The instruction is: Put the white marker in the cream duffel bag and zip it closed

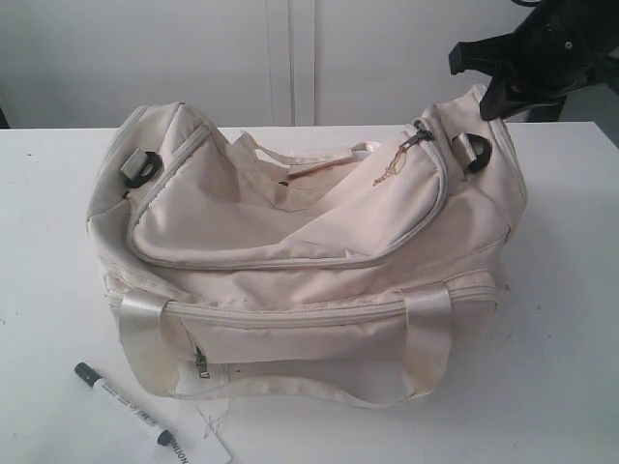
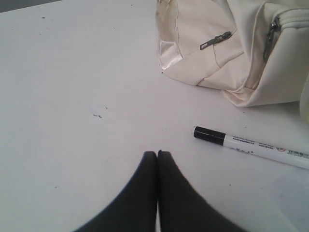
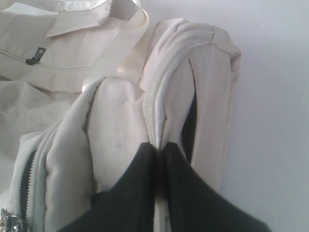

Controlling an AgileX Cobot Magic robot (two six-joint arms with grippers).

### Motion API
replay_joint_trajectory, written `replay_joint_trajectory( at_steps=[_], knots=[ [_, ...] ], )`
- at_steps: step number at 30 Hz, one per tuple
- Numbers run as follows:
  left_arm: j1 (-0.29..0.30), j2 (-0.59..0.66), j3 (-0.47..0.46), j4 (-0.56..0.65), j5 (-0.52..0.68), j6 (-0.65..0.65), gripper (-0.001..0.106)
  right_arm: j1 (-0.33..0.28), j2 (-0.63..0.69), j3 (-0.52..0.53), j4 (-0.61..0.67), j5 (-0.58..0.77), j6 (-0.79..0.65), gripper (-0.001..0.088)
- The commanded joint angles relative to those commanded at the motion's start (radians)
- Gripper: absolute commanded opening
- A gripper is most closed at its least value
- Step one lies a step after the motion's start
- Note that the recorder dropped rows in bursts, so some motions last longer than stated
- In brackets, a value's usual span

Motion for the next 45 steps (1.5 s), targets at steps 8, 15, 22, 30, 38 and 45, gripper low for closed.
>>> replay_joint_trajectory(
  at_steps=[8, 15, 22, 30, 38, 45],
  knots=[
    [0.0, 0.0, 0.0, -0.028, -0.18, -0.008, 0.0, 0.0, 0.0, 0.0, 0.0, 0.0, 0.0, 0.0],
    [0.0, 0.0, 0.0, -0.028, -0.215, -0.004, 0.0, 0.0, 0.0, 0.0, 0.0, 0.0, 0.0, 0.0],
    [0.0, 0.0, 0.0, -0.028, -0.219, -0.004, 0.0, 0.0, 0.0, 0.0, 0.0, 0.0, 0.0, 0.0],
    [0.0, 0.0, 0.0, -0.028, -0.239, -0.004, 0.0, 0.0, 0.0, 0.0, 0.0, 0.0, 0.0, 0.0],
    [0.0, 0.0, -0.001, -0.028, -0.212, -0.007, 0.0, 0.0, 0.0, 0.0, 0.0, 0.0, 0.0, 0.0],
    [0.0, 0.0, -0.095, -0.028, -0.077, -0.007, 0.0, 0.0, 0.0, 0.0, 0.0, 0.0, 0.0, 0.0]
  ],
)
